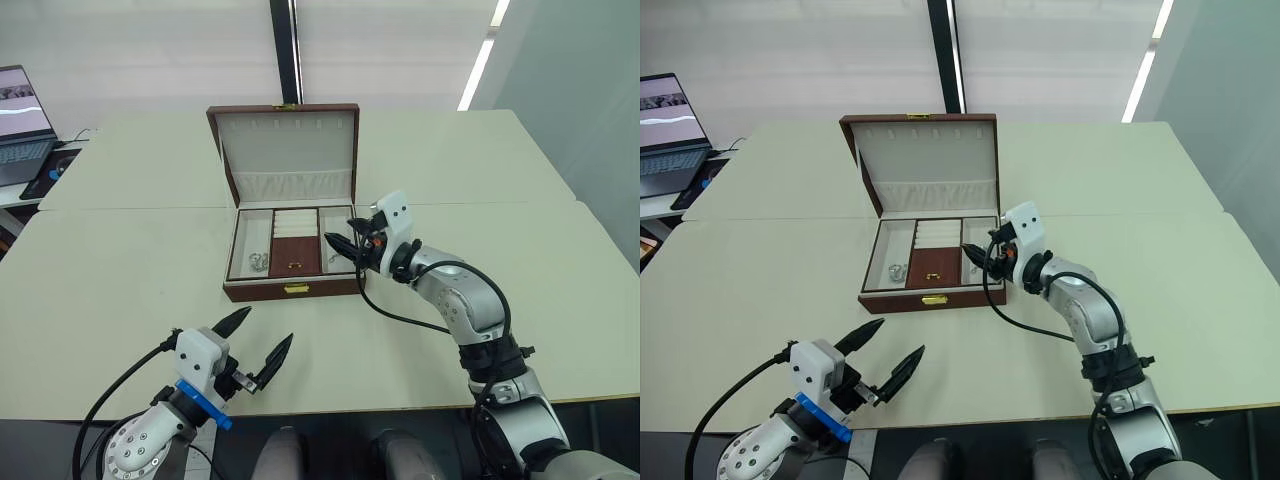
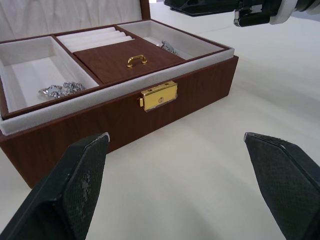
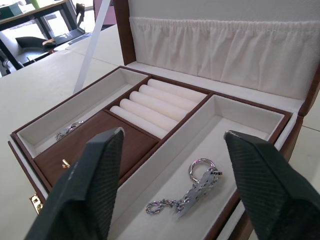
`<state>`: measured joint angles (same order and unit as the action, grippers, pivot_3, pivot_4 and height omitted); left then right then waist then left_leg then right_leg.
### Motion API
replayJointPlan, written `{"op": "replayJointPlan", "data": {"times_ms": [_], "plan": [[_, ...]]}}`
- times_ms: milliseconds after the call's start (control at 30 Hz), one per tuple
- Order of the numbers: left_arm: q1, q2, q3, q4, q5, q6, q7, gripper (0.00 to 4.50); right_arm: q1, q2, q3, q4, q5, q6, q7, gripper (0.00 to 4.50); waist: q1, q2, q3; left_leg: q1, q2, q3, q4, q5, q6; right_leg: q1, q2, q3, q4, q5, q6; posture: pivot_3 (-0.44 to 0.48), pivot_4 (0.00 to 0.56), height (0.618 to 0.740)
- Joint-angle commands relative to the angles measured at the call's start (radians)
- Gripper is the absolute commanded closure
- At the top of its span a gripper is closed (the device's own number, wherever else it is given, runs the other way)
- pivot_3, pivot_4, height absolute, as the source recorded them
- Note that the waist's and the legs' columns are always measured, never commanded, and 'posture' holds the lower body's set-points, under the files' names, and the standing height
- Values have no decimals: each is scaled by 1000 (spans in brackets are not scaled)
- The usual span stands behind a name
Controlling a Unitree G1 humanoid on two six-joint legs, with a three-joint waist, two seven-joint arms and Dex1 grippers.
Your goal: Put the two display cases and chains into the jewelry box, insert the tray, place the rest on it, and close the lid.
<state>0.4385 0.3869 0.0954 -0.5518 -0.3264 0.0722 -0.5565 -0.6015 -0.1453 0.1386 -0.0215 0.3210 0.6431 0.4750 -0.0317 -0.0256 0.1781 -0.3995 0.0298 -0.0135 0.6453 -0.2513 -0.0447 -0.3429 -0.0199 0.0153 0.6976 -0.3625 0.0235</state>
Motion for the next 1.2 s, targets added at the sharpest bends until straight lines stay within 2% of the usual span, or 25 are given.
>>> {"op": "replayJointPlan", "data": {"times_ms": [33,167,267,400,533,700,833,1033,1167,1200], "plan": [[-4,5,8,-8,-16,11,1,0,4,-11,-24,-51,18,-15,18,19,0,0,0,0,0,0,0,0,0,0,0,0,0,0,0,0,150,740],[-11,21,28,-1,-46,66,-3,0,22,-54,-19,-56,21,-58,77,19,0,0,0,0,0,0,0,0,0,0,0,0,0,0,0,0,150,740],[-14,50,79,20,-84,121,-13,0,40,-135,-44,-41,33,-128,179,19,1,0,0,0,0,0,0,0,0,0,0,0,0,0,0,0,150,740],[-25,107,184,90,-137,160,-45,0,63,-273,-89,29,42,-190,321,19,1,0,0,0,0,0,0,0,0,0,0,-1,0,0,0,0,150,740],[-94,191,297,232,-160,166,-87,0,90,-356,-97,150,5,-300,408,19,2,0,0,0,0,0,0,0,0,0,0,-1,0,0,0,0,150,740],[-206,279,368,408,-144,146,-132,0,83,-354,-102,261,-32,-395,418,19,-4,0,1,1,0,1,0,0,0,0,0,0,0,0,0,0,150,740],[-283,307,367,481,-131,144,-142,0,81,-336,-104,283,-43,-426,405,19,-2,0,1,0,0,1,0,0,0,0,0,0,0,0,0,0,150,740],[-385,303,339,551,-88,144,-108,0,62,-300,-105,325,-79,-458,347,19,0,0,1,0,0,0,0,0,0,0,0,-1,0,0,0,0,150,740],[-544,276,273,662,-12,129,-37,0,9,-246,-78,389,-120,-494,304,19,0,0,1,0,0,-1,0,0,0,0,0,-2,1,0,0,0,150,740],[-580,265,253,682,-4,130,-34,189,-13,-230,-72,422,-138,-508,285,189,0,0,1,0,0,0,0,0,0,0,0,-1,1,0,0,0,150,740]]}}
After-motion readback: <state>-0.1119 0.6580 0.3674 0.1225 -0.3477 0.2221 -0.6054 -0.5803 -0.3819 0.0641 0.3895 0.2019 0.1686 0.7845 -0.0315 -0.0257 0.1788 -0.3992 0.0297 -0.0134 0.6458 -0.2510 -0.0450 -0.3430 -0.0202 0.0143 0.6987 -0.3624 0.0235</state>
